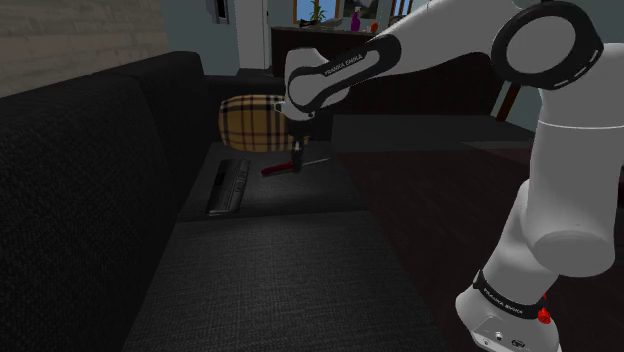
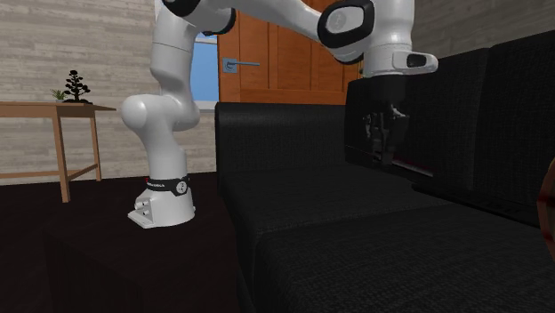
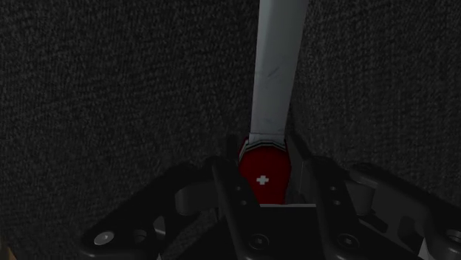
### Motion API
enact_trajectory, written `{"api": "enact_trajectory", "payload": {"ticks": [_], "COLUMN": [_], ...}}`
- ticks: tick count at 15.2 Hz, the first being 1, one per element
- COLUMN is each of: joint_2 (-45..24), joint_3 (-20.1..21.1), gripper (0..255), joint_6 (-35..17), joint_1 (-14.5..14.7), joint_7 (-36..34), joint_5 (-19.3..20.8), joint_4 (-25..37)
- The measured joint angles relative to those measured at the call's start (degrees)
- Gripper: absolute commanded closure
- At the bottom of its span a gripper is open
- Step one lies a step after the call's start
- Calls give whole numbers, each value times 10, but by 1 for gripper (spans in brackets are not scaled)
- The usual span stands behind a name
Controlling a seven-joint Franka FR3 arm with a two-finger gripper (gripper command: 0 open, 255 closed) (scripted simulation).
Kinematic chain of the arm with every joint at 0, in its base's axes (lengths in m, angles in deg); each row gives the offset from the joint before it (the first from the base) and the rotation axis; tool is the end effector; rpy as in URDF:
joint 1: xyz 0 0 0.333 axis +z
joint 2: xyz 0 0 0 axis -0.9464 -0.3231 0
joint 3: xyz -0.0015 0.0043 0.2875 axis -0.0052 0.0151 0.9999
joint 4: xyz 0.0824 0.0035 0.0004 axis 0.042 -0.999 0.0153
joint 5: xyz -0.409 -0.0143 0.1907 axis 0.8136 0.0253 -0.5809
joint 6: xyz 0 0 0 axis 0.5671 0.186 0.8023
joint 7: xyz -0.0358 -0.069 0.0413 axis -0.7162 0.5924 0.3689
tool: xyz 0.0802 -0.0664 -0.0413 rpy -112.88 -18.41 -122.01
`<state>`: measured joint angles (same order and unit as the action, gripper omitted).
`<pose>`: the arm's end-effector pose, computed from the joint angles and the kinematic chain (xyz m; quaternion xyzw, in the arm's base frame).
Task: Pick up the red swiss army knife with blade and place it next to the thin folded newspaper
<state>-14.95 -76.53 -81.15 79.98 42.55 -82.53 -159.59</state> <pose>0.6620 0.0701 0.3346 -0.9470 -0.3213 -0.0033 0.0017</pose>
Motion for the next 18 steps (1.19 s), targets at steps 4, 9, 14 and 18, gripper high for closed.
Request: {"api": "enact_trajectory", "payload": {"ticks": [4, 9, 14, 18], "joint_2": [-94, -214, -273, -280], "joint_3": [-6, -10, -10, -10], "gripper": [255, 255, 255, 255], "joint_6": [47, 116, 130, 104], "joint_1": [-19, -43, -52, -52], "joint_7": [26, 49, 56, 58], "joint_5": [-7, -16, -19, -19], "joint_4": [140, 328, 402, 382]}}
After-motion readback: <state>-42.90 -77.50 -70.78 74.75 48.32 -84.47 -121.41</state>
